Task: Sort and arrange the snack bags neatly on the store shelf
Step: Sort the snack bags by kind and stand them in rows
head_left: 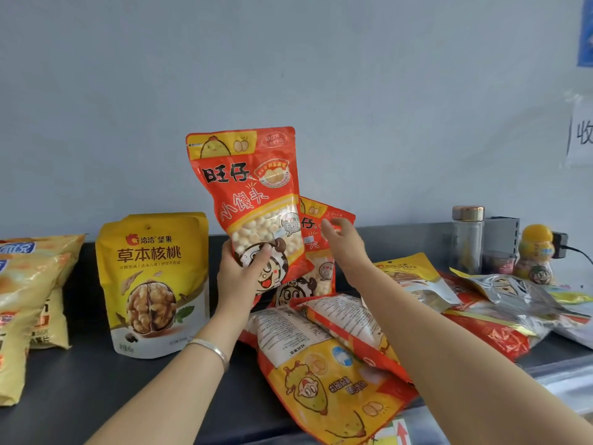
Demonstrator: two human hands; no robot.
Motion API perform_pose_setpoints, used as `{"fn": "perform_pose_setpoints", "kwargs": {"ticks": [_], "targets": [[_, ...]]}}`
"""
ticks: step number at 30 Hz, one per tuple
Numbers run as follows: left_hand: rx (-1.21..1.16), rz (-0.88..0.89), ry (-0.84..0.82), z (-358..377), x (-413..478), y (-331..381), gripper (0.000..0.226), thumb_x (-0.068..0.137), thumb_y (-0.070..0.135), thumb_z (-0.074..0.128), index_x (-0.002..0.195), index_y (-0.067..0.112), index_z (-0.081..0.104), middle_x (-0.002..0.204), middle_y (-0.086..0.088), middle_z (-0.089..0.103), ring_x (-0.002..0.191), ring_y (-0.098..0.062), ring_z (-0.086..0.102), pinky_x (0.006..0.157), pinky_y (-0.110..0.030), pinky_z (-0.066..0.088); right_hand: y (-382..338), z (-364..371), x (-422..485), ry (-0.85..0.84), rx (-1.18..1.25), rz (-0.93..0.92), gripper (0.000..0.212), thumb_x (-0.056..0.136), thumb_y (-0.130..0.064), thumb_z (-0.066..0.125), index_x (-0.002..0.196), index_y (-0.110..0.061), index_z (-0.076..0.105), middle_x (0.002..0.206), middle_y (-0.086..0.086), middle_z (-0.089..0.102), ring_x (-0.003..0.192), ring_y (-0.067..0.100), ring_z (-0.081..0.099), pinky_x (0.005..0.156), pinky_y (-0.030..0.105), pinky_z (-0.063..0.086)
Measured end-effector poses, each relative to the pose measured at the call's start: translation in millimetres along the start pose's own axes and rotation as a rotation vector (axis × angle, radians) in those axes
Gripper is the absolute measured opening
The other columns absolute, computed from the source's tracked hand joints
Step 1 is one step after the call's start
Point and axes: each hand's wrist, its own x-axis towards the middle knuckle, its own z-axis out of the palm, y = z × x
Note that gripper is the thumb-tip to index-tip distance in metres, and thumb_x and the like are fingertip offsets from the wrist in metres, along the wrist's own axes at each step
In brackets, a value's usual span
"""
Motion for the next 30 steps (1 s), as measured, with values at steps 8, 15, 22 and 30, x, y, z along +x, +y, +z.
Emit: {"fn": "perform_pose_setpoints", "kwargs": {"ticks": [8,15,22,30], "targets": [[0.016,-0.103,-0.123,29.0,16.9,-0.8,0.061,0.096,0.038,0.047,0.144,0.019,0.016,0.136,-0.003,0.044,0.118,-0.016,0.046,0.091,-0.033,0.041,-9.8,-7.0,-15.1,-0.19,0.025,0.023,0.045,0.102,-0.037,0.04,0.142,-0.018,0.04,0.132,0.007,0.053,0.109,0.023,0.06,0.081,0.033,0.056],[0.317,-0.232,-0.174,30.3,19.0,-29.3,0.076,0.093,0.022,0.054,0.15,0.03,0.003,0.146,-0.012,0.031,0.128,-0.031,0.042,0.099,-0.044,0.042,15.9,-4.1,-29.2,-0.392,-0.511,-0.017,0.045,0.098,-0.028,0.051,0.138,-0.009,0.039,0.133,0.012,0.053,0.116,0.028,0.053,0.087,0.033,0.044],[0.798,0.286,-0.057,39.8,0.9,-1.6,0.052,0.088,0.03,0.06,0.136,0.022,0.041,0.138,-0.007,0.043,0.124,-0.028,0.043,0.093,-0.044,0.044,0.7,-31.9,-31.0,-0.339,-0.625,-0.061,0.055,0.096,-0.031,0.054,0.145,-0.011,0.038,0.137,0.011,0.052,0.121,0.027,0.052,0.094,0.035,0.045],[0.742,0.347,-0.534,96.1,-34.0,14.6,0.047,0.091,0.032,0.056,0.136,0.025,0.043,0.14,-0.002,0.039,0.129,-0.021,0.037,0.101,-0.033,0.034,15.2,-116.6,-37.0,-0.022,-0.742,0.016,0.04,0.093,-0.025,0.052,0.129,-0.006,0.052,0.13,0.014,0.056,0.112,0.03,0.056,0.09,0.037,0.048]]}}
